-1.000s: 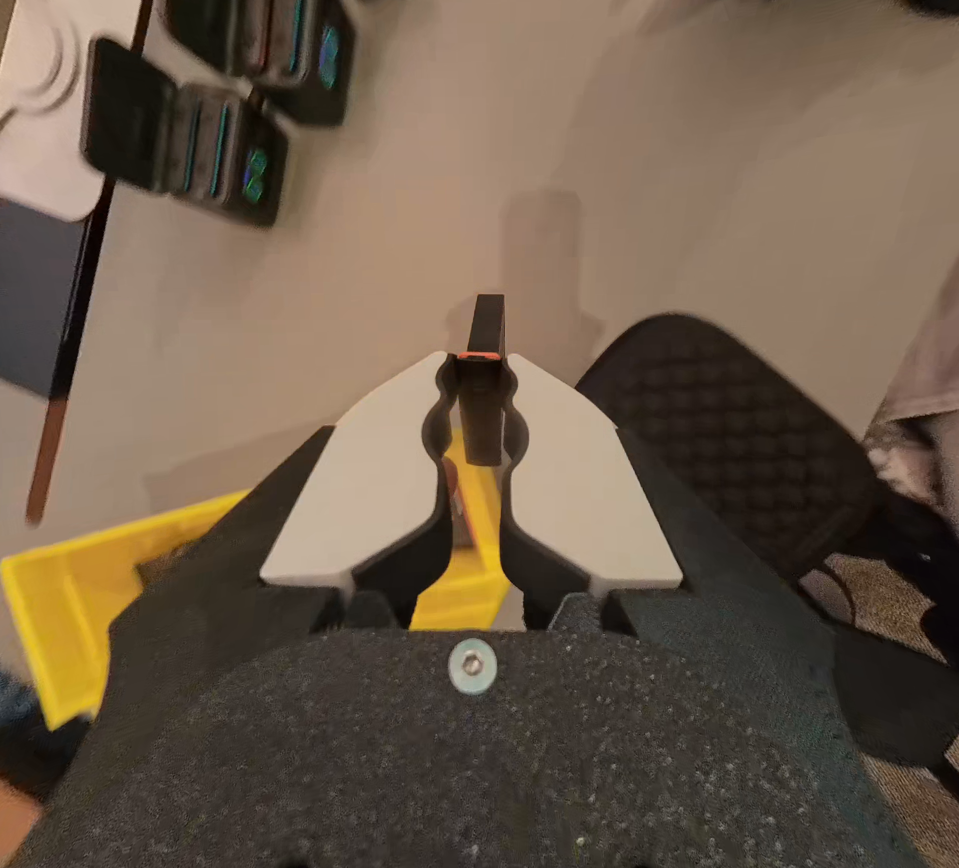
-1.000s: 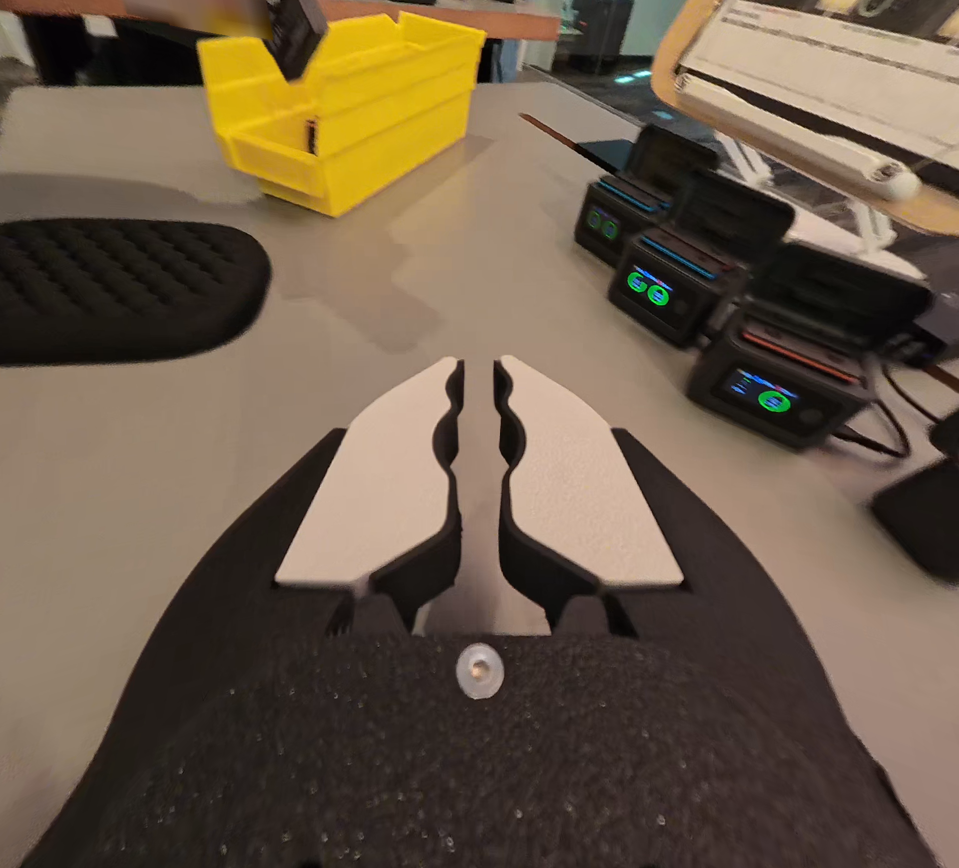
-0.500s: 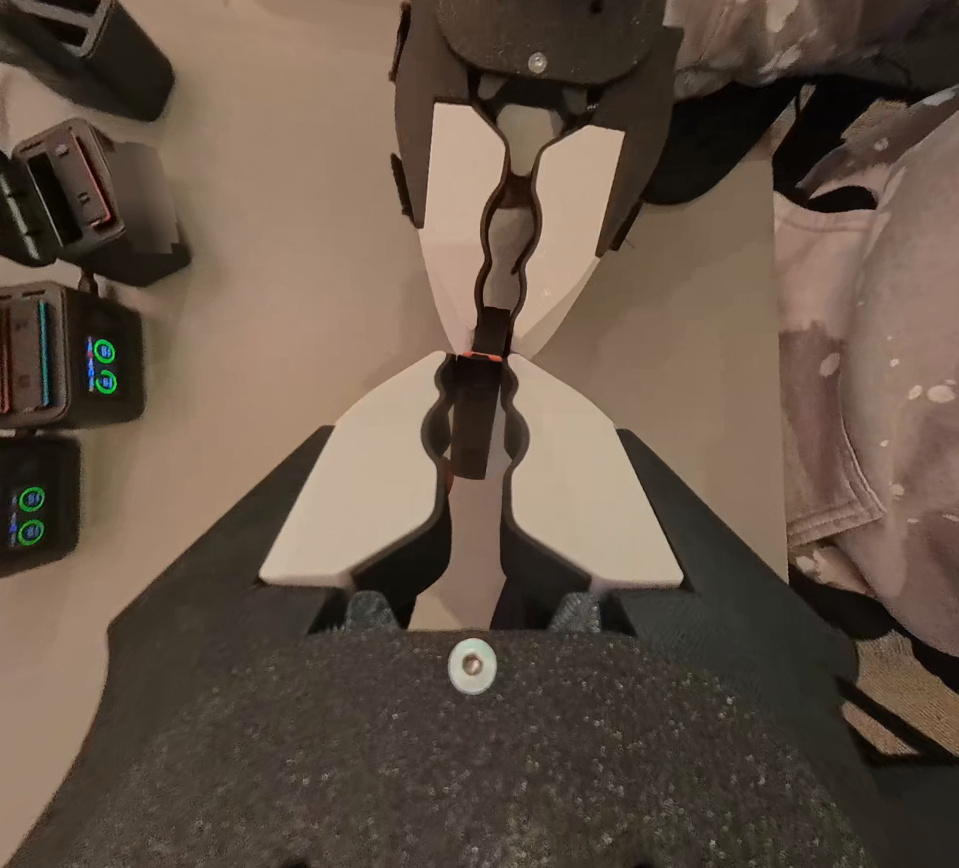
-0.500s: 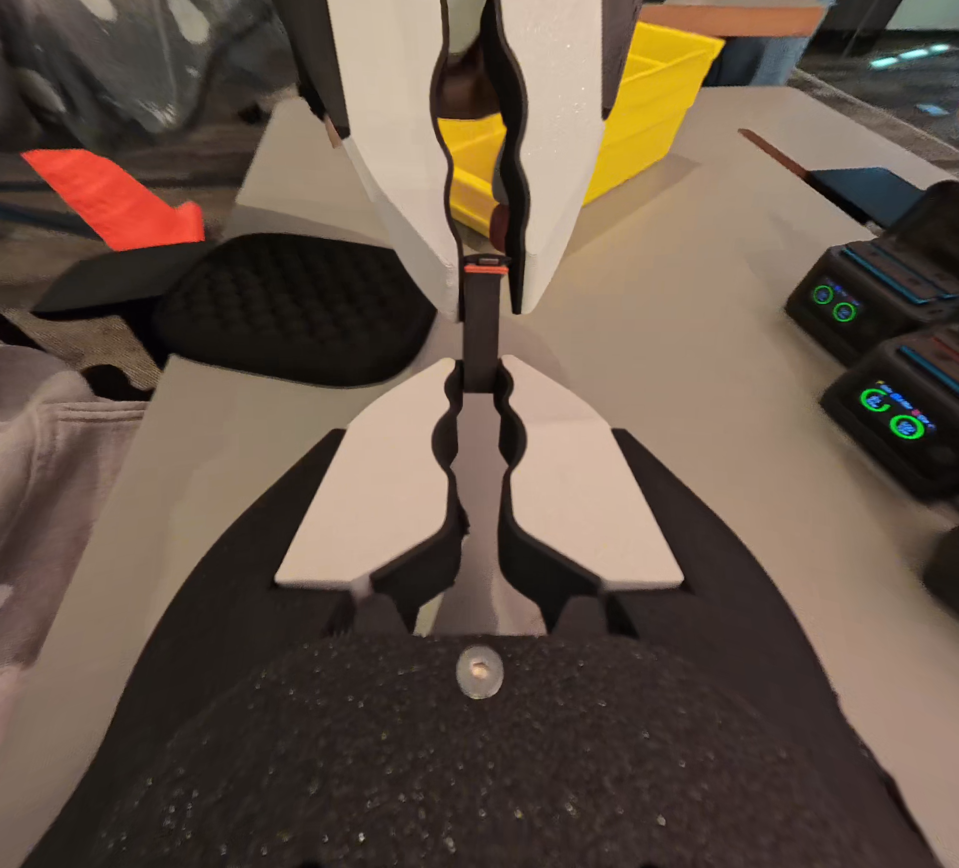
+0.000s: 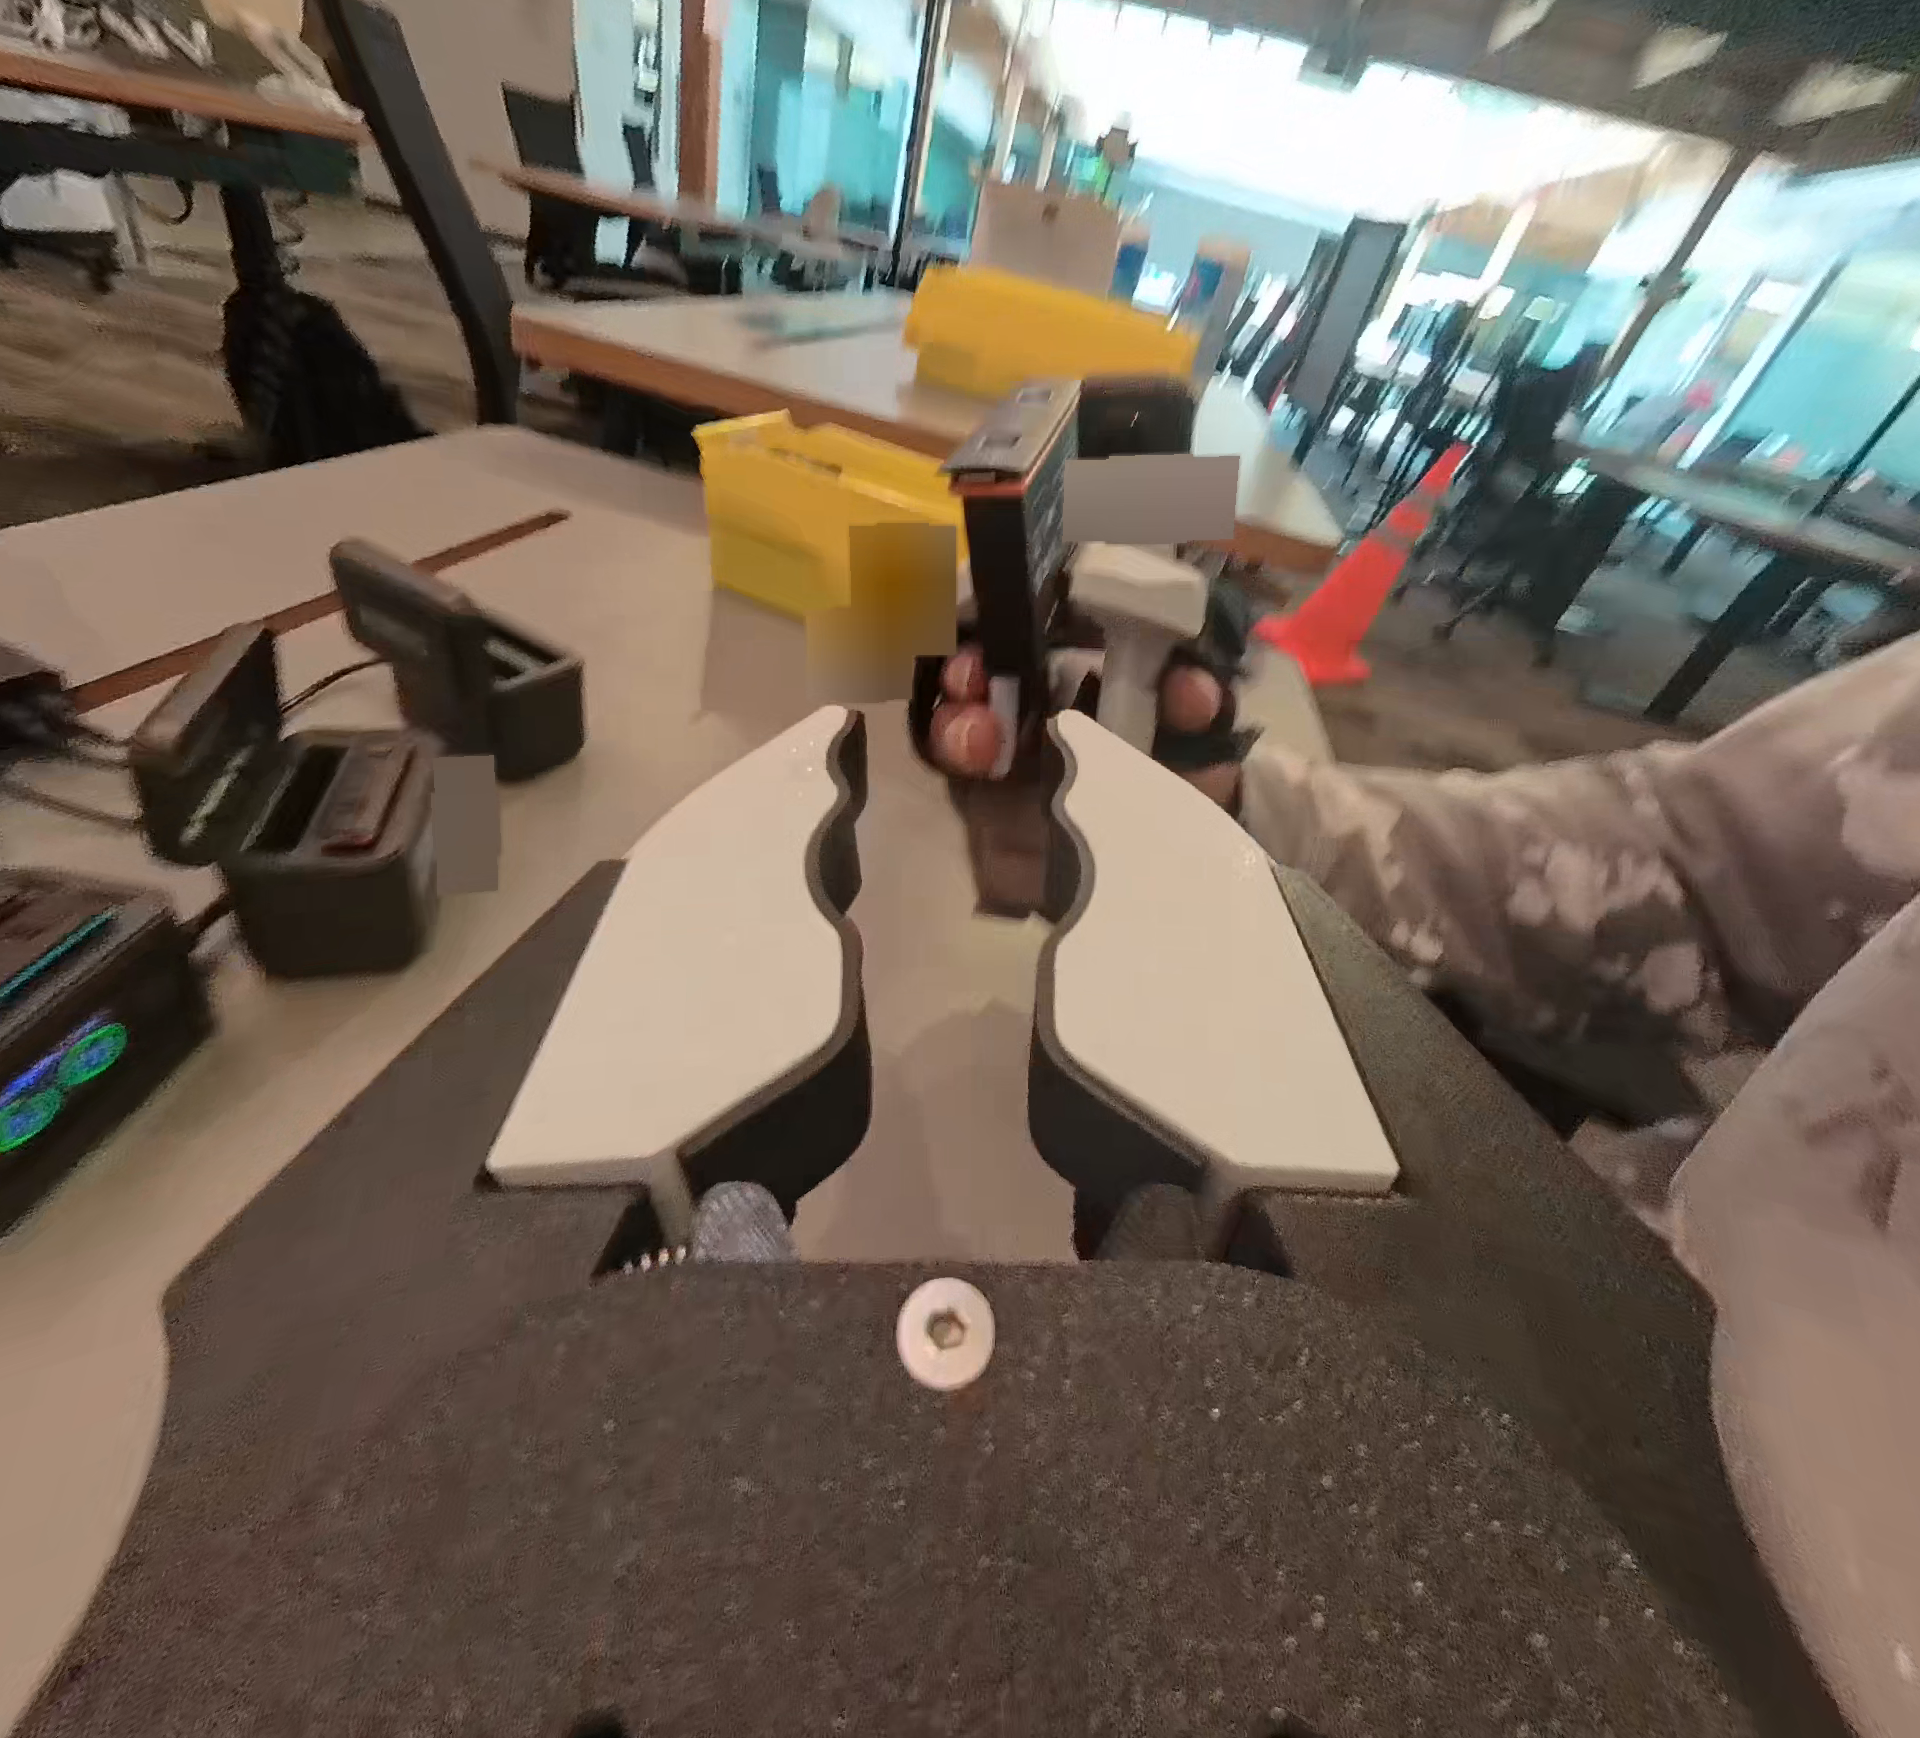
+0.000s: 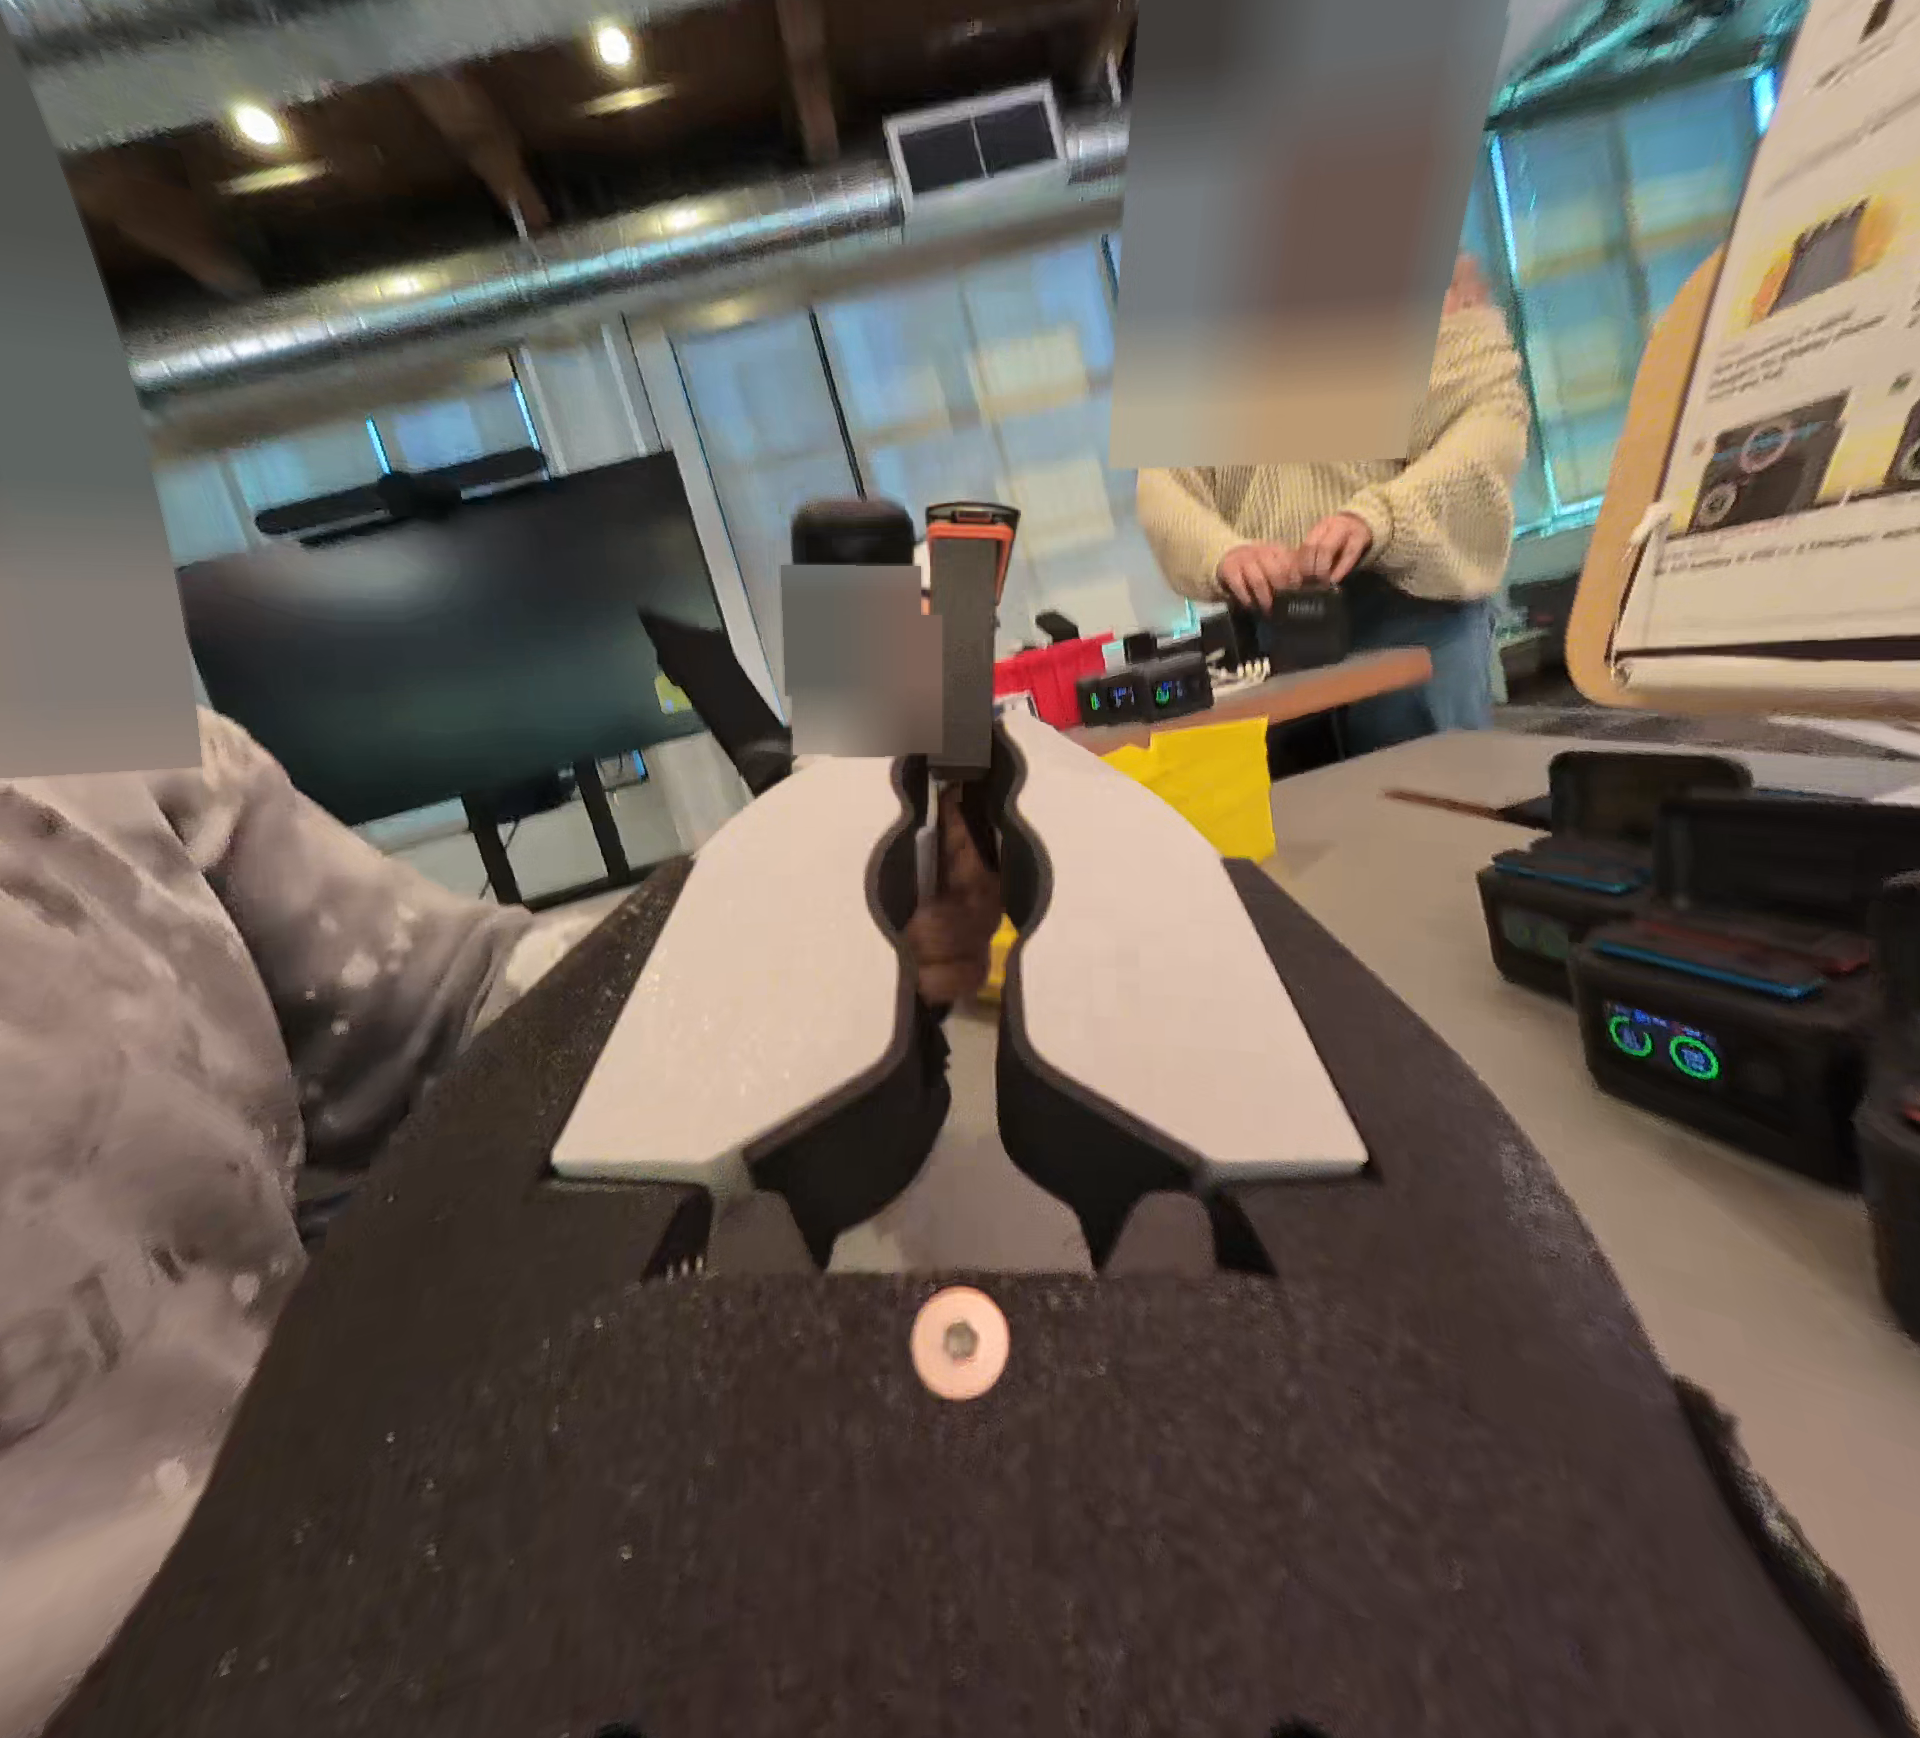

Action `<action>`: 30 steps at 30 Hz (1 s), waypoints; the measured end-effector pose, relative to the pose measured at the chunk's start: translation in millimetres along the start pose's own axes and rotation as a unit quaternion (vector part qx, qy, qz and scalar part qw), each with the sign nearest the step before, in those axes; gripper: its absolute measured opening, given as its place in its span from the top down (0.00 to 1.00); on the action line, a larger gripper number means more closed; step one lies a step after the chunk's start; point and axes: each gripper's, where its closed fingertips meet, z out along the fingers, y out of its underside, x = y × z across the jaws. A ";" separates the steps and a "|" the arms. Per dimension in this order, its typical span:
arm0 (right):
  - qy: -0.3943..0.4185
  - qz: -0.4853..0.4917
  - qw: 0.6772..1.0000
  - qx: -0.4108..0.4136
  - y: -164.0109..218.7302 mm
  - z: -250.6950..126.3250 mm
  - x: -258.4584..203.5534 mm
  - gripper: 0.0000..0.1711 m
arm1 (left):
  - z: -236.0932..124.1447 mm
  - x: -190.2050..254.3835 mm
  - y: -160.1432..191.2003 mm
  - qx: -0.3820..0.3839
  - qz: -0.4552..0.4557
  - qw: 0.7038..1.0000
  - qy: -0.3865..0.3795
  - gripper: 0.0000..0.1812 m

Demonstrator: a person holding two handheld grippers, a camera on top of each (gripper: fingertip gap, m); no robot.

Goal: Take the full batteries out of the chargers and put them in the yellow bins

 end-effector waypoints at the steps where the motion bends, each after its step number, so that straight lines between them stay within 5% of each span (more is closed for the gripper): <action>1: 0.001 0.000 1.000 0.004 -1.1 -1.5 0.4 0.94 | 5.1 4.6 -4.4 0.021 -0.014 1.000 0.014 0.84; 9: 0.001 0.001 0.999 -0.041 20.8 1.1 1.2 0.94 | 13.9 9.5 0.1 0.036 -0.031 0.998 0.037 0.93; 15: 0.029 -0.075 0.981 -0.176 37.1 0.3 11.3 0.87 | 2.3 6.2 15.1 -0.004 0.008 0.999 0.033 0.94; 21: 0.027 -0.218 0.893 -0.392 36.1 -5.2 19.5 0.81 | 2.5 -2.0 33.5 -0.060 0.054 0.997 0.000 0.94; 30: -0.082 -0.274 0.749 -0.598 56.4 2.9 16.7 0.89 | 4.5 -9.6 48.6 -0.106 0.114 0.987 -0.046 0.94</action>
